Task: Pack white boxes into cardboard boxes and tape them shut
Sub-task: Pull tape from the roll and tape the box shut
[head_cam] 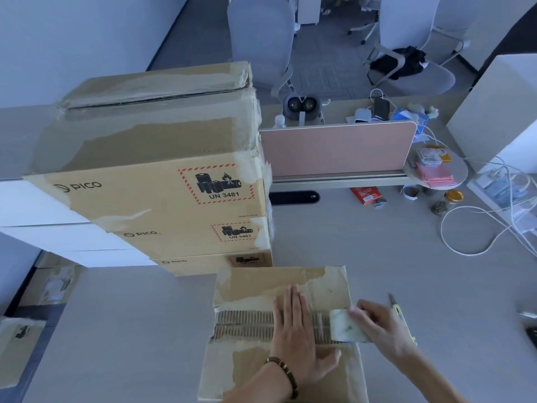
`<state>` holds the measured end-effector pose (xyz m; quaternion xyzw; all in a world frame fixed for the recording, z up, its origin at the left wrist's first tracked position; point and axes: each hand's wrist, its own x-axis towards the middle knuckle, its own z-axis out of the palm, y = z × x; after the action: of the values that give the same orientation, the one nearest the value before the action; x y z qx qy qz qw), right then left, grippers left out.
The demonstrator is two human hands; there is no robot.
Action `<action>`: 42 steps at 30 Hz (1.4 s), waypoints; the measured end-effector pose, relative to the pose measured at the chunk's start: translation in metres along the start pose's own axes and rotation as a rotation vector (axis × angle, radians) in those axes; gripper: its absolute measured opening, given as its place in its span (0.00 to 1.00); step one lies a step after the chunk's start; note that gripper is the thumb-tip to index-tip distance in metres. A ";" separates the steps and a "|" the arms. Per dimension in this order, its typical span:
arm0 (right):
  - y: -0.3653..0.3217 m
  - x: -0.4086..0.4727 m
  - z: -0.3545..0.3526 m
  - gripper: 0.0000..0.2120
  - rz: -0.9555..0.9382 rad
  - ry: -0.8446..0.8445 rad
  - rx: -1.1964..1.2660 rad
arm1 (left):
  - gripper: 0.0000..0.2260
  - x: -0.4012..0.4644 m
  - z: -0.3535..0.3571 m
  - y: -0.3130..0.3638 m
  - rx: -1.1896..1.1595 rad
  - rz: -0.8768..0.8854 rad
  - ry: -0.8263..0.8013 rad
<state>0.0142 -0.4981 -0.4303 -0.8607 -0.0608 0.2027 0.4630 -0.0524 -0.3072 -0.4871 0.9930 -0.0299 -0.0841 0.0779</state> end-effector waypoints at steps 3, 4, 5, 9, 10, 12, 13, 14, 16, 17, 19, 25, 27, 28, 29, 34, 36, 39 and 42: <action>-0.006 0.003 0.010 0.25 -0.052 0.002 -0.076 | 0.52 0.001 0.001 0.007 -0.003 0.005 0.024; -0.007 0.004 0.010 0.27 -0.054 0.011 -0.090 | 0.51 0.001 0.000 0.006 0.002 0.010 0.030; -0.007 0.005 0.010 0.28 -0.051 0.022 -0.102 | 0.51 0.001 0.000 0.005 0.006 0.017 0.029; -0.008 0.008 -0.002 0.29 -0.055 0.033 -0.115 | 0.51 0.001 -0.001 0.005 0.016 0.029 0.040; -0.009 0.009 -0.006 0.29 -0.068 0.034 -0.144 | 0.51 0.001 -0.001 0.005 0.011 0.028 0.035; -0.006 0.010 -0.015 0.30 -0.093 0.058 -0.203 | 0.51 0.001 -0.001 0.004 0.010 0.030 0.023; -0.004 0.011 -0.020 0.31 -0.105 0.074 -0.241 | 0.51 0.001 0.000 0.004 0.012 0.033 0.014; 0.000 0.011 -0.024 0.32 -0.116 0.082 -0.285 | 0.51 0.001 0.000 0.004 0.014 0.035 0.008; 0.007 0.010 -0.027 0.33 -0.132 0.084 -0.367 | 0.51 0.001 0.001 0.003 0.016 0.031 0.003; 0.012 0.009 -0.027 0.33 -0.136 0.089 -0.397 | 0.51 0.002 0.001 0.003 0.018 0.029 0.000; 0.019 0.009 -0.027 0.33 -0.128 0.085 -0.441 | 0.52 0.002 0.003 0.003 0.022 0.025 0.005; 0.033 0.011 -0.036 0.31 -0.053 0.092 -0.570 | 0.51 0.002 0.003 0.005 0.028 0.015 0.023; 0.039 0.013 -0.034 0.31 -0.033 0.086 -0.567 | 0.51 0.003 0.004 0.005 0.031 0.017 0.031; 0.041 0.014 -0.033 0.31 -0.030 0.091 -0.567 | 0.51 0.004 0.005 0.005 0.034 0.017 0.033; 0.044 0.015 -0.033 0.31 -0.032 0.095 -0.569 | 0.51 0.004 0.006 0.006 0.036 0.014 0.029; 0.045 0.018 -0.030 0.30 -0.030 0.057 -0.543 | 0.50 0.010 0.005 0.031 0.047 0.082 -0.023; 0.045 0.018 -0.031 0.31 -0.031 0.048 -0.530 | 0.51 0.014 0.005 0.048 0.037 0.104 -0.032; 0.050 0.019 -0.034 0.30 -0.039 0.073 -0.484 | 0.51 0.019 0.006 0.059 0.035 0.070 -0.057; 0.059 0.022 -0.041 0.27 -0.064 0.049 -0.411 | 0.48 0.024 0.001 0.064 0.089 0.100 -0.108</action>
<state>0.0458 -0.5561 -0.4651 -0.9394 -0.1169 0.1501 0.2852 -0.0321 -0.3723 -0.4813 0.9867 -0.0871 -0.1322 0.0360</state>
